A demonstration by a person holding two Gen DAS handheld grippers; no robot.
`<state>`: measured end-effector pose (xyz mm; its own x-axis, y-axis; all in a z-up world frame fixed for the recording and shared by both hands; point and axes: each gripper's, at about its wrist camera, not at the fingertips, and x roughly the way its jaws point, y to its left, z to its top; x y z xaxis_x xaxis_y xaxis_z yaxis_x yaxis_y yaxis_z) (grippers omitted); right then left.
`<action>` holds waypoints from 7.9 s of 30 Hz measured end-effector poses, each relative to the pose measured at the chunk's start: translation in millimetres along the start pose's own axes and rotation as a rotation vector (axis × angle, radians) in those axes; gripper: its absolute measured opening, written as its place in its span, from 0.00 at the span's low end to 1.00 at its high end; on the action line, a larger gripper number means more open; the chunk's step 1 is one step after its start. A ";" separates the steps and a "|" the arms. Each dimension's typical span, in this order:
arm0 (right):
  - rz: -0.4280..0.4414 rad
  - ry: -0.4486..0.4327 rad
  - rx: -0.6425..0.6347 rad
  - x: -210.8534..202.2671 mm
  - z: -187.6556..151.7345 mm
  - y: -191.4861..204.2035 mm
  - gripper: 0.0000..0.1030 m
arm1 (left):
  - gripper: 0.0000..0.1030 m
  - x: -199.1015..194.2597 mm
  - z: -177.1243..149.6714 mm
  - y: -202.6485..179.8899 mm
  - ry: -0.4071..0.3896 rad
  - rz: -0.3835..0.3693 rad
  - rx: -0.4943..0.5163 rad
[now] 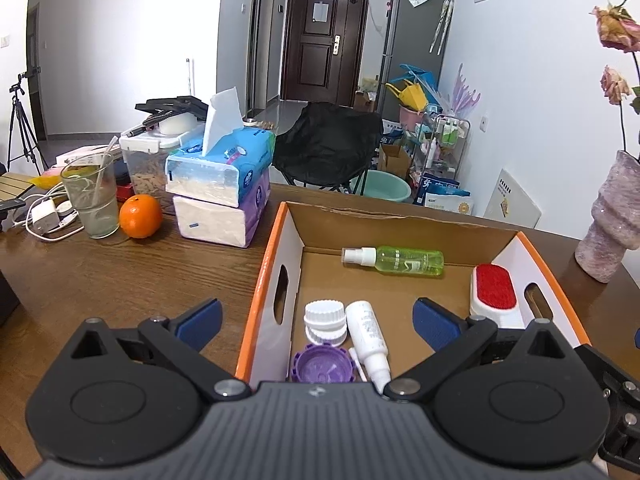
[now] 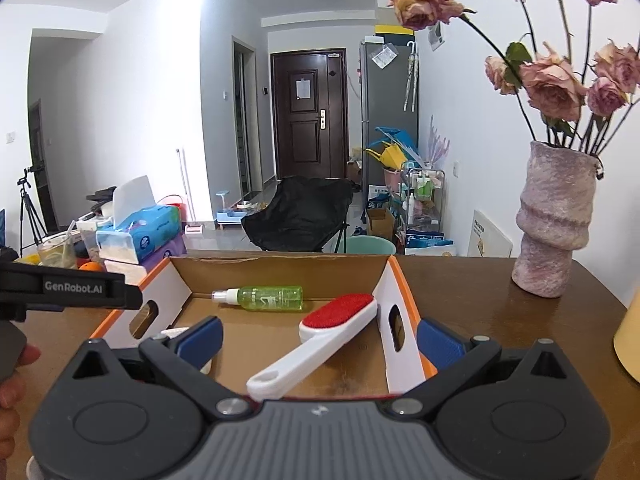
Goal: Organize rigid objects
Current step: 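Open both grippers to drop the green spray bottle and white ridged cap into the box, then withdraw both tools from the box back over the table, then grasp the white plastic container with the right gripper while the left gripper grasps the blue ridged cap, then carry the white container and blue cap with both tools over the red box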
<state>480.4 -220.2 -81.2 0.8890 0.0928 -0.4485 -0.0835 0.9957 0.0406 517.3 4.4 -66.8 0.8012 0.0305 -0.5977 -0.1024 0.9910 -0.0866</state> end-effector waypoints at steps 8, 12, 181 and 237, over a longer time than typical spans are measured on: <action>0.005 -0.014 0.018 -29.8 -15.5 -3.0 1.00 | 1.00 -23.9 -18.1 0.0 0.000 -0.005 0.000; 0.004 -0.015 0.028 -44.1 -21.9 -5.1 1.00 | 1.00 -38.5 -27.9 -1.8 -0.011 -0.004 0.000; 0.008 0.145 0.045 -52.5 -138.0 -55.4 0.42 | 0.53 -33.4 -163.8 -77.7 0.104 -0.165 0.207; 0.123 -0.115 -0.016 -86.9 -10.5 26.6 0.42 | 0.53 -109.5 -45.9 -9.0 -0.129 -0.073 -0.024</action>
<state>396.1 -201.7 -50.5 0.9173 0.2144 -0.3355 -0.2011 0.9767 0.0746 403.4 -13.8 -37.1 0.8761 -0.0230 -0.4815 -0.0540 0.9879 -0.1455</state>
